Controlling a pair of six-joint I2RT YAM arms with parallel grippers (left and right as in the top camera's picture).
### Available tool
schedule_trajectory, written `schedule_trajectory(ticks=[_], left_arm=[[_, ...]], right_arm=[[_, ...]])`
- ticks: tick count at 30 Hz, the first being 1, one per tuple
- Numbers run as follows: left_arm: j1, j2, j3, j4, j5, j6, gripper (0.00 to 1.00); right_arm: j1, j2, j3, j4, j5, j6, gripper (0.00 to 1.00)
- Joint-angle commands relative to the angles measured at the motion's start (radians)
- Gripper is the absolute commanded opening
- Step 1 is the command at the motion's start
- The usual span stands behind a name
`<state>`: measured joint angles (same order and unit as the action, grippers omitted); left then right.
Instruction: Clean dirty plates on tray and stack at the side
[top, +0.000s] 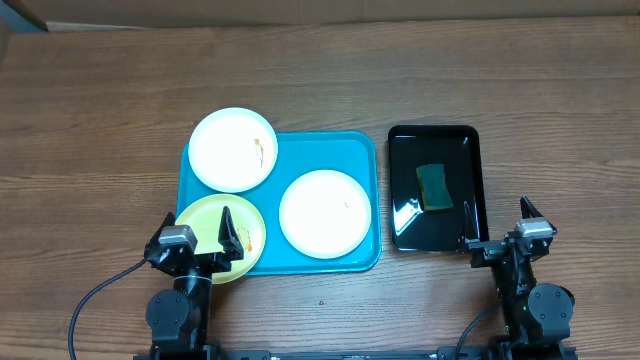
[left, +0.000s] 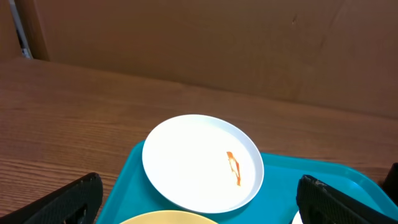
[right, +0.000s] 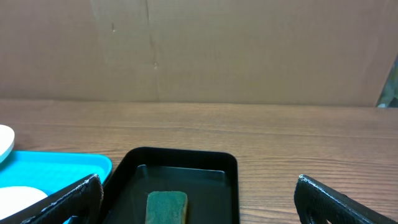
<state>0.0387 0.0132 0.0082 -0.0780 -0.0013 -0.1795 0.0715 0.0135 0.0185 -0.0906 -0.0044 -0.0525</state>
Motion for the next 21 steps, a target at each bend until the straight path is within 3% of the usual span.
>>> schedule_trajectory(ticks=[1, 14, 21], left_arm=[[-0.007, -0.007, -0.003, 0.000, -0.006, 0.023, 1.00], [-0.007, -0.007, 0.031, -0.006, 0.070, 0.015, 1.00], [-0.007, -0.003, 0.309, -0.213, 0.101, 0.015, 1.00]], right_arm=[[-0.008, -0.010, -0.011, 0.006, -0.009, -0.001, 1.00], [-0.008, -0.010, -0.011, 0.006, -0.009, -0.001, 1.00], [-0.008, -0.010, -0.011, 0.008, -0.017, 0.000, 1.00]])
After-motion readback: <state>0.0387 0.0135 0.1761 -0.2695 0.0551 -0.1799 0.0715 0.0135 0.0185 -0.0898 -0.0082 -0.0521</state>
